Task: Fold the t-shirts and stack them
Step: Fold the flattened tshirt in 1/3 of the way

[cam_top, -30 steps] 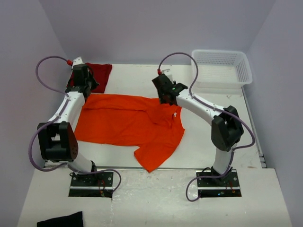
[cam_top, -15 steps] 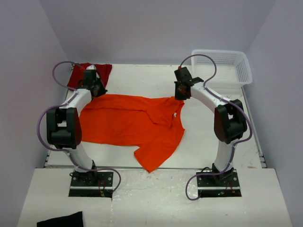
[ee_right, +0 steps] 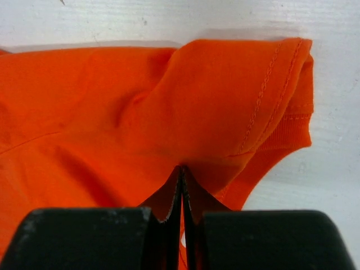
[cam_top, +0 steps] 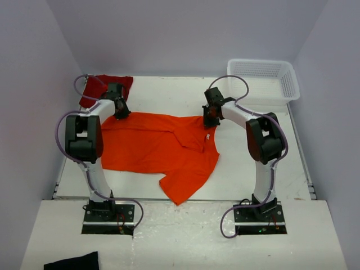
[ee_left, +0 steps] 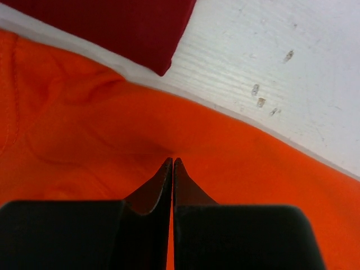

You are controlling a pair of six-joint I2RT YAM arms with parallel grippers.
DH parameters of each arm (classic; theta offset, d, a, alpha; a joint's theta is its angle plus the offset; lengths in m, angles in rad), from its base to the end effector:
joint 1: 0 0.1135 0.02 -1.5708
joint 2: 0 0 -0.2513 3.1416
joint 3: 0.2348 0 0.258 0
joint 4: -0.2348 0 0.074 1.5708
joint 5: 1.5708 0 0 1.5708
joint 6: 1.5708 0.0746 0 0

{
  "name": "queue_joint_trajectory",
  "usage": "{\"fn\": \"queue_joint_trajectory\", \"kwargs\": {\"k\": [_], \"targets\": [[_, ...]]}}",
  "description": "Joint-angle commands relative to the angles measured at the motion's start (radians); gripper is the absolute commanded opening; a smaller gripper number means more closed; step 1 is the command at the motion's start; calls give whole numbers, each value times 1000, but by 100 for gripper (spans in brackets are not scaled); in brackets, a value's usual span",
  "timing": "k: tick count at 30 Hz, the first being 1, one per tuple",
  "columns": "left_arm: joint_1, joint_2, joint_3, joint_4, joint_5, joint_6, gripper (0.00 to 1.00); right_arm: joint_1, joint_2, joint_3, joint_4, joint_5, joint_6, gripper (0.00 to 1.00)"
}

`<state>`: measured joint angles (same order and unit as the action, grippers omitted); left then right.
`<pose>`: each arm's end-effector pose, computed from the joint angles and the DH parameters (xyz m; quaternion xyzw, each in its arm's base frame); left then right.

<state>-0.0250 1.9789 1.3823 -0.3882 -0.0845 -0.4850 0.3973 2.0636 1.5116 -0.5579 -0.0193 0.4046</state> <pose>0.4431 -0.0048 0.1293 -0.2299 0.9286 -0.0337 0.2894 0.4145 0.1755 0.1213 0.0014 0.9735 0.0978 0.2066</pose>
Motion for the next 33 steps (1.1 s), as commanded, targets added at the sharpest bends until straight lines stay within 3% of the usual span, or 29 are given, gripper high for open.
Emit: {"fn": "queue_joint_trajectory", "kwargs": {"k": [1,4,11,16,18,23,27,33], "targets": [[-19,-14,35,-61,-81,-35,0,0,-83,-77,102,-25,13,0],[-38,-83,-30,-11,-132,-44,0,6,-155,-155,185,-2,-6,0],[-50,-333,-210,140,-110,-61,0,38,-305,-185,176,48,-32,0],[-58,-494,-298,115,-144,-86,0,158,-480,-310,139,25,-12,56],[-59,-549,-325,71,-161,-105,0,260,-559,-382,113,-3,5,61],[-75,-643,-385,22,-152,-116,0,522,-703,-568,118,-30,162,63],[-87,-709,-445,18,-129,-127,0,603,-813,-743,194,-48,227,63],[-104,-759,-470,14,-97,-125,0,741,-739,-751,187,-50,232,64]]}}
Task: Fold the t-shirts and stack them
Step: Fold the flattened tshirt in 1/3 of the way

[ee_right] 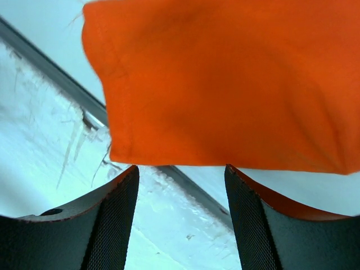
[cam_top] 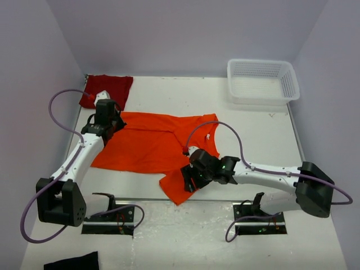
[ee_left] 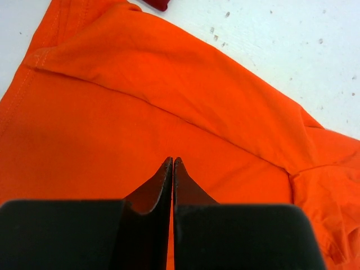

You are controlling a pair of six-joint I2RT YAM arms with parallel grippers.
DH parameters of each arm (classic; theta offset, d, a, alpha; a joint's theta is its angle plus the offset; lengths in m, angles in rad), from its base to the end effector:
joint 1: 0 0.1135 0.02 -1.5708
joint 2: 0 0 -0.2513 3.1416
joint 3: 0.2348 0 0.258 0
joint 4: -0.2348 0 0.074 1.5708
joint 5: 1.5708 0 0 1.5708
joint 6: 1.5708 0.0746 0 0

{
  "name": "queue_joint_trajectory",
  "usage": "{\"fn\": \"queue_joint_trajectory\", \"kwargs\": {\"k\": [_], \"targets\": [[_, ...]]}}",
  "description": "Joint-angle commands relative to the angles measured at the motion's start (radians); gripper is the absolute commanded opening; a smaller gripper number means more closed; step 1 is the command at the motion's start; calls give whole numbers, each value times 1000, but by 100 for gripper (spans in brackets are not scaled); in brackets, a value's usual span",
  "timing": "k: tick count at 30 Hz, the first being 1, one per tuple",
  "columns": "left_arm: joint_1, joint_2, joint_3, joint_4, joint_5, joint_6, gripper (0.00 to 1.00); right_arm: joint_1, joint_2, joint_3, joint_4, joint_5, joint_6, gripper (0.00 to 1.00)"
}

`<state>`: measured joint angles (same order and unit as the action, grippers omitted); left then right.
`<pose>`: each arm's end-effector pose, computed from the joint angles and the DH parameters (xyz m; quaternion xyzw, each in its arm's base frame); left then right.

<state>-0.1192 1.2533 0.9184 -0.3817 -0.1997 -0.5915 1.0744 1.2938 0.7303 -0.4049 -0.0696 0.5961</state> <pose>0.3088 -0.0221 0.2298 -0.2520 0.8708 -0.0583 0.4180 0.1286 0.2483 0.1496 -0.2361 0.9248 0.2421 0.1743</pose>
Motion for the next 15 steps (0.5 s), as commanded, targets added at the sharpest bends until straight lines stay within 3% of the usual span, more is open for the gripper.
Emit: {"fn": "queue_joint_trajectory", "kwargs": {"k": [1,8,15], "targets": [[-11,-35,-7,7,23,-19,0,103,51,46,23,26,48,64],[-19,-22,-21,-16,17,10,0,262,196,173,-34,102,91,63],[-19,-28,-33,-20,17,22,0,275,255,179,-6,105,100,62]]}}
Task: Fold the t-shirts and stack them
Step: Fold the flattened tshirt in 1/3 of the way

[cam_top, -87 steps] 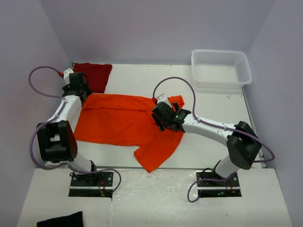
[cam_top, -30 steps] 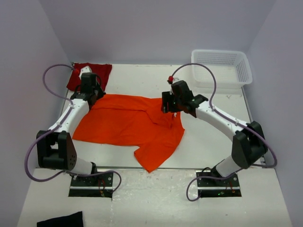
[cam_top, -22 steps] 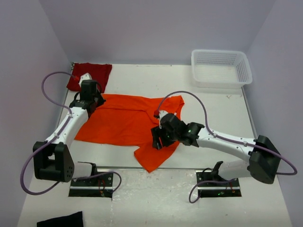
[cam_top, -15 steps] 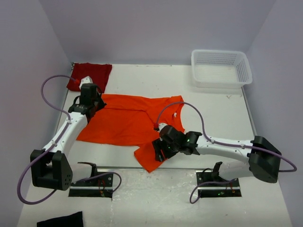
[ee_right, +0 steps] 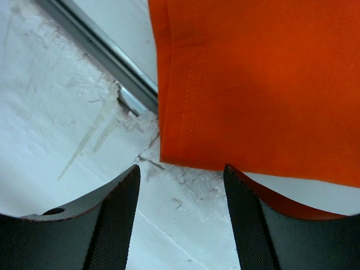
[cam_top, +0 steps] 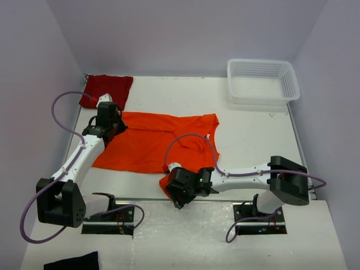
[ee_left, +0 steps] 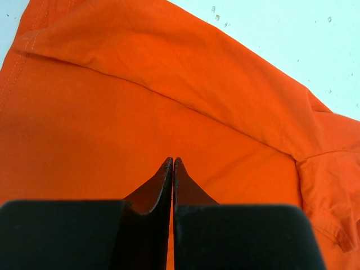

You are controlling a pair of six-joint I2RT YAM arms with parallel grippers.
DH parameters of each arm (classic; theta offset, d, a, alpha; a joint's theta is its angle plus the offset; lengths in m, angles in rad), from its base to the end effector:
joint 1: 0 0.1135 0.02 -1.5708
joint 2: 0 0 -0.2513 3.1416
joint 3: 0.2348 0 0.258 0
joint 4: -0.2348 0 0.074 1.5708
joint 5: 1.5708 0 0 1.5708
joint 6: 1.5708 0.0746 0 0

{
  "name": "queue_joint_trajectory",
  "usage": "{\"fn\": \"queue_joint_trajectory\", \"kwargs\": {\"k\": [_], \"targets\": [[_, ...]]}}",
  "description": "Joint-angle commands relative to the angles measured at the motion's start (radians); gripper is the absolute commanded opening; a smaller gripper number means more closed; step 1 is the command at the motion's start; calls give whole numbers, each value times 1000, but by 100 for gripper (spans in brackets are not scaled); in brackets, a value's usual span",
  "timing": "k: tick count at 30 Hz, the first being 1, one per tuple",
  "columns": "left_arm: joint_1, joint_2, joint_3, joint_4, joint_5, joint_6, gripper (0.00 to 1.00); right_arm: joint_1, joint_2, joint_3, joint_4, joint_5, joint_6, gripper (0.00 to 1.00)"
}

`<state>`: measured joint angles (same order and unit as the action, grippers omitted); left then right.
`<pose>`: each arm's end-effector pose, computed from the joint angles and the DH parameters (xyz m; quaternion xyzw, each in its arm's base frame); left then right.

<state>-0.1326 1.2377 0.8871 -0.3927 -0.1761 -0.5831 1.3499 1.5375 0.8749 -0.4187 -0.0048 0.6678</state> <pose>0.3017 -0.0271 0.2214 -0.2382 0.8811 -0.0649 0.4033 0.0689 0.3086 0.1265 -0.3250 0.9141 0.2063 0.1271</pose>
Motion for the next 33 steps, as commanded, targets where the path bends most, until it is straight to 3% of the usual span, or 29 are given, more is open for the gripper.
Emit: {"fn": "queue_joint_trajectory", "kwargs": {"k": [1,7,10,14,20,28,33], "targets": [[-5,-14,0,-9,-3,12,0,0,18,36,12,37,24,62],[-5,-18,3,-9,0,12,0,0,95,50,35,35,16,57],[-5,-20,3,-9,0,17,0,0,122,65,35,40,22,49],[-5,-18,3,-9,-10,26,0,2,121,64,35,37,39,22],[-5,-3,-2,-5,4,28,0,58,62,61,-2,106,120,1],[-5,-3,-40,-12,-22,23,0,175,9,118,-245,276,297,0],[-7,-18,-31,-54,-77,3,0,207,-60,24,-276,282,397,0]]}}
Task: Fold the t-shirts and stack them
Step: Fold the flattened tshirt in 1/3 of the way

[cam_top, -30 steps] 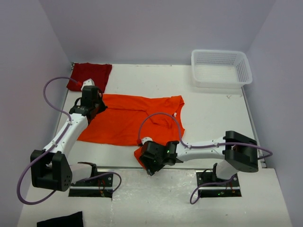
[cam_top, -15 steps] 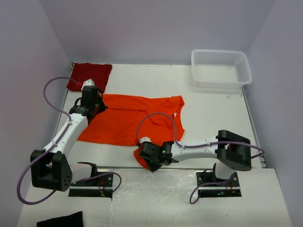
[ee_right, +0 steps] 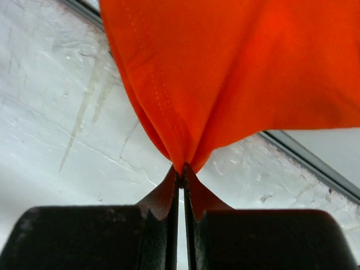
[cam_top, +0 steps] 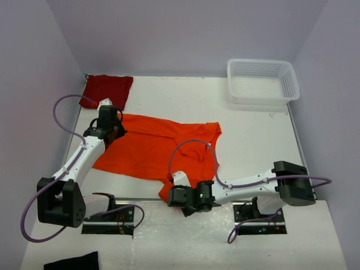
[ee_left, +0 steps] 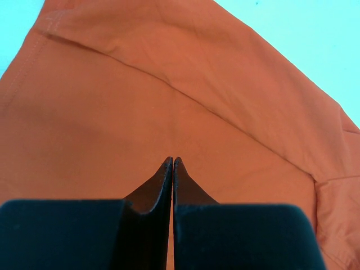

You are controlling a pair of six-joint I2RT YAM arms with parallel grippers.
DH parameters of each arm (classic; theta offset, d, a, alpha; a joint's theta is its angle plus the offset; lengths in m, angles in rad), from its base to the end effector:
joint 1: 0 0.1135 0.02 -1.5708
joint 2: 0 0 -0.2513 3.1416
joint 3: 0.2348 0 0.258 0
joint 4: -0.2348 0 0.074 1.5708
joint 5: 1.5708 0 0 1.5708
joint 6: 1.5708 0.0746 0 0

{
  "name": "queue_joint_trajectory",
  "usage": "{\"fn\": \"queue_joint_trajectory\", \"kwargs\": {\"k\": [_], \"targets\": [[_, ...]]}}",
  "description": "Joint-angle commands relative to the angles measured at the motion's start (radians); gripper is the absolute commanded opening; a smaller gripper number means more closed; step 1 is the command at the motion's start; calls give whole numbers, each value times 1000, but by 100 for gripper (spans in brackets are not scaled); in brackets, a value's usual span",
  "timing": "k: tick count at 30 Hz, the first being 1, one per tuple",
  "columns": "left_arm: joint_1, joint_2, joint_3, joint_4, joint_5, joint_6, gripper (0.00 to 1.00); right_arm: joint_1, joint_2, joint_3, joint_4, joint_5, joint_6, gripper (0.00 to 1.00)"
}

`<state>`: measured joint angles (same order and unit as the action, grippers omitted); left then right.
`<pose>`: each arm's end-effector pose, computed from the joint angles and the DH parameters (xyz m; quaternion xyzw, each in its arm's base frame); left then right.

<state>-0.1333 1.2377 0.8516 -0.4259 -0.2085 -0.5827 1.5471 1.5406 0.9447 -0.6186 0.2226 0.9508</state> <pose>0.2935 -0.0238 0.2054 -0.2434 0.8920 -0.0385 0.3789 0.0237 0.3045 0.1360 -0.2685 0.9407 0.1325 0.1594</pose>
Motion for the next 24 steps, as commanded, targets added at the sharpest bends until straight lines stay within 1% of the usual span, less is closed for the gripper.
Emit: {"fn": "queue_joint_trajectory", "kwargs": {"k": [1,7,9,12,13,14,15,19,21,22,24], "targets": [[-6,-24,6,-22,-45,-3,0,11,-89,-64,-78,61,150,0],[-8,-24,15,-22,-11,-19,0,34,-154,-176,-84,57,247,0],[-9,-21,15,-22,-11,-20,0,51,-169,-196,-79,54,262,0],[-11,-15,23,-20,-15,-19,0,100,-163,-181,-90,58,289,0],[-12,-8,26,-20,-15,-19,0,111,-155,-172,-90,58,276,4],[-14,-3,30,-22,-14,-20,0,132,-148,-156,-96,67,272,18],[-15,0,30,-20,-12,-20,0,145,-139,-118,-121,79,272,26],[-23,29,37,-14,-9,-22,0,179,-100,6,-229,153,264,41],[-31,37,41,-10,-6,-13,0,179,-97,75,-312,205,267,52],[-35,48,44,-8,-6,-8,0,165,-99,92,-331,228,250,59],[-42,54,47,-1,-5,-3,0,125,-108,117,-354,268,223,64]]}}
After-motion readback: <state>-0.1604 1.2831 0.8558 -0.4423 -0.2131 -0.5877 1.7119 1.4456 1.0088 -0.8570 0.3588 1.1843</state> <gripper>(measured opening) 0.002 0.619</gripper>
